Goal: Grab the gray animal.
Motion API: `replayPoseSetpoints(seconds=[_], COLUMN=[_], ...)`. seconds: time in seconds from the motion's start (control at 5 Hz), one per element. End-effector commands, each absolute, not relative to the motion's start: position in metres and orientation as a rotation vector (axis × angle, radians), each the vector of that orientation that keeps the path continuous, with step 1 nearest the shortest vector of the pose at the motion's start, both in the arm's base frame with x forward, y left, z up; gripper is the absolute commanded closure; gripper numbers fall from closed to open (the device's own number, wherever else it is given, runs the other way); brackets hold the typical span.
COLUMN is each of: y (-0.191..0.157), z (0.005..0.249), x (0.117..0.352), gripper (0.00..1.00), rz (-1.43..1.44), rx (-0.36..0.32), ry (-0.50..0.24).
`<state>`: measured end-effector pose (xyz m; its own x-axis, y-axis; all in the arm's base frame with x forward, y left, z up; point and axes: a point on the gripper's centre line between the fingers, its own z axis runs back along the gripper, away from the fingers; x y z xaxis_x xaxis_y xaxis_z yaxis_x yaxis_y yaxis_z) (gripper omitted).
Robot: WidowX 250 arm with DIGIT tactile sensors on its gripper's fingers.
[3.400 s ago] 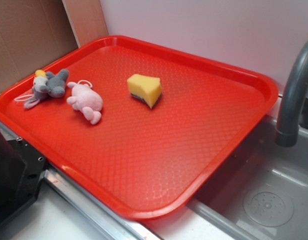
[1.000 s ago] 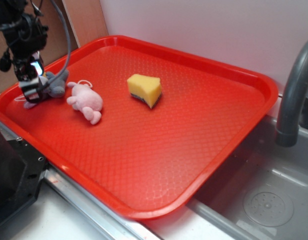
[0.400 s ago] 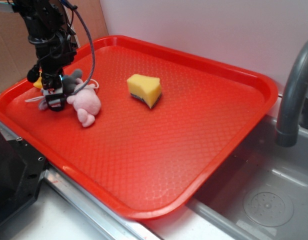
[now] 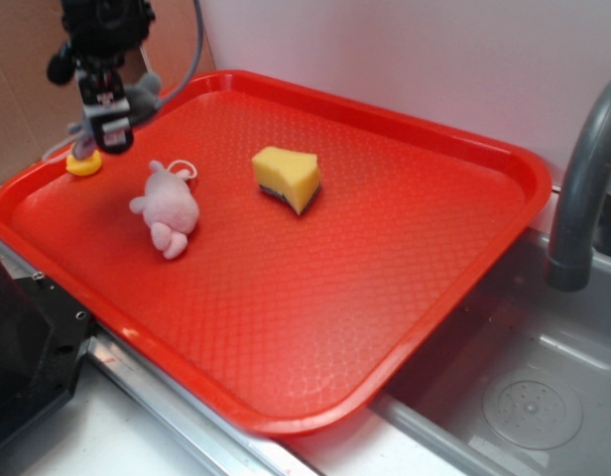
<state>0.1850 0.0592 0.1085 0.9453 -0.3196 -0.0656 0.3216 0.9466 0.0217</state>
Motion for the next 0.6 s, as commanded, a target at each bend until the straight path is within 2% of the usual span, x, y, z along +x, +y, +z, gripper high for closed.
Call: replayPoseSetpoints(seconds=[0.0, 0.2, 0.4], y=[0.044, 0.028, 0.02], z=[0.151, 0.166, 0.175], x=[0.224, 0.238, 0.235], gripper=[1.0, 1.0, 1.0], rz=[-0.192, -0.093, -0.006], rx=[-0.031, 0.02, -0.03], ry=[0.092, 0.113, 0.083])
